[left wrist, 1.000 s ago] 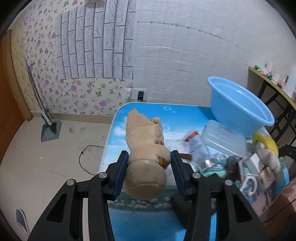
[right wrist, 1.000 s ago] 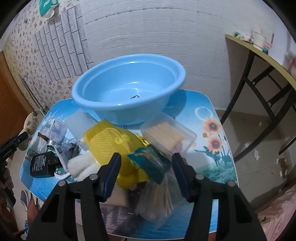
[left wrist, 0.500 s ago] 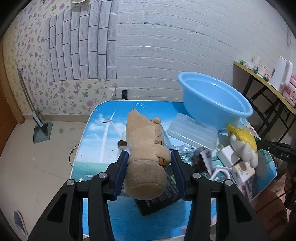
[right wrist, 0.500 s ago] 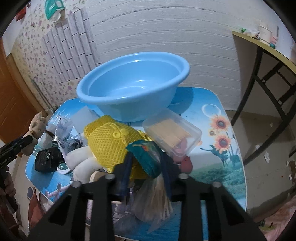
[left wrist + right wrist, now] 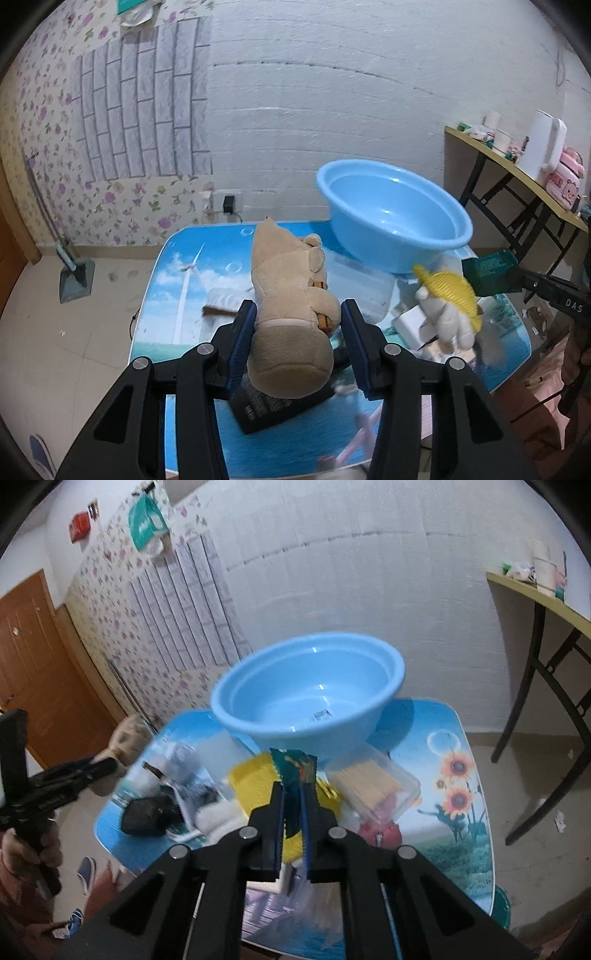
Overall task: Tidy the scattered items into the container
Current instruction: 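Carry the teddy bear into the basin with left tool while right carries green packet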
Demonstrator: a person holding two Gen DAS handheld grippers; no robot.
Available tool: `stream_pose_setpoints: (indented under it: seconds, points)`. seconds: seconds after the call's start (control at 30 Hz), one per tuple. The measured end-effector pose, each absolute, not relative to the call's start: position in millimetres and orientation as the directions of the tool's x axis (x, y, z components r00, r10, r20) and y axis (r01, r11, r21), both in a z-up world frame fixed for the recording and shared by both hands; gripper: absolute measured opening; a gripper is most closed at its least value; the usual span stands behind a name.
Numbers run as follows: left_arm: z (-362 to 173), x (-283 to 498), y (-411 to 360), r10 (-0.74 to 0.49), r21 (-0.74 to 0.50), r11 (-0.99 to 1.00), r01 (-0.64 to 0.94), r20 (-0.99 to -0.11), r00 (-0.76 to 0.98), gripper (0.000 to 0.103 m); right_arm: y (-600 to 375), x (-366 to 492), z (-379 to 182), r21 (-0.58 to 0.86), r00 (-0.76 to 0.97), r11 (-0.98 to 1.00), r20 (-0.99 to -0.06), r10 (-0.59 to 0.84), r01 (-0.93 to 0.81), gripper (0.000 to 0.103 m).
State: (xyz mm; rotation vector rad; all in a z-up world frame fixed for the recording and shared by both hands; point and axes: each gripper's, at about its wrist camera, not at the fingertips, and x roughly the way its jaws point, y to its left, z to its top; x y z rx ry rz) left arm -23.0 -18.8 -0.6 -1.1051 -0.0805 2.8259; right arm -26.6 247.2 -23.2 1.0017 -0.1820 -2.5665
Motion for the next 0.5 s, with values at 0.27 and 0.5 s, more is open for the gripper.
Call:
stream_pose_setpoints:
  seconds: [0.27,0.5]
  points:
    - [22,-48,19,0.178,-0.09,-0.983,-0.158,-0.651,-0.738,0.046,248,-34,11,0.291,-0.718,-0.89,-0.527,-0.455,0.351,0.008]
    - [26,-87,59,0.231,-0.088,-0.969,-0.232,-0.659,-0.716,0.046,250,-66,9,0.325,-0.707,-0.878,-0.522,-0.477,0.351,0.008]
